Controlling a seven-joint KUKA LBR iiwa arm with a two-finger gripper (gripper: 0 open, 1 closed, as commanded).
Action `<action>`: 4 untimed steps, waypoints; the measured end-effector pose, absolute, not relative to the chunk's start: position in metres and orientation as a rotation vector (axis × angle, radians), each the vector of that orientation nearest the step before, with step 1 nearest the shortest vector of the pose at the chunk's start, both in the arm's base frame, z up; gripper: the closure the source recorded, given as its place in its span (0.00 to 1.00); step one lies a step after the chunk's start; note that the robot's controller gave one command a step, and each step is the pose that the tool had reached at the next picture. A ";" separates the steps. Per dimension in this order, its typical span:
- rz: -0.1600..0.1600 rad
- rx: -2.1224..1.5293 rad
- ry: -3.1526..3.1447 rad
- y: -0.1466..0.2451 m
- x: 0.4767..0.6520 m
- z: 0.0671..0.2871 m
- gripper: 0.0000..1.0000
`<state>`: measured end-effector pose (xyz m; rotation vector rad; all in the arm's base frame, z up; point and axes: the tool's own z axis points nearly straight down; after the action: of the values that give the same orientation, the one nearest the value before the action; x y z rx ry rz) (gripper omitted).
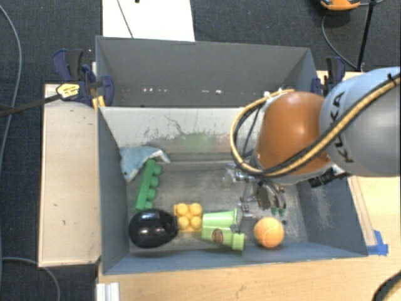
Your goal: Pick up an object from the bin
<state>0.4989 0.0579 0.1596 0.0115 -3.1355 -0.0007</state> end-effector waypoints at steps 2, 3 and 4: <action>-0.004 0.062 -3.143 0.076 0.490 0.099 0.00; -0.004 0.067 -3.146 0.081 0.488 0.058 0.00; -0.007 -0.057 -3.149 0.068 0.491 0.103 0.00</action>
Offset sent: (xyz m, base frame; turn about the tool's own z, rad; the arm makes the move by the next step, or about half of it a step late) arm -0.0153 0.0243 -0.0896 -0.0345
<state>0.4909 0.0679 0.1027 -0.0571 -3.1486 -0.0070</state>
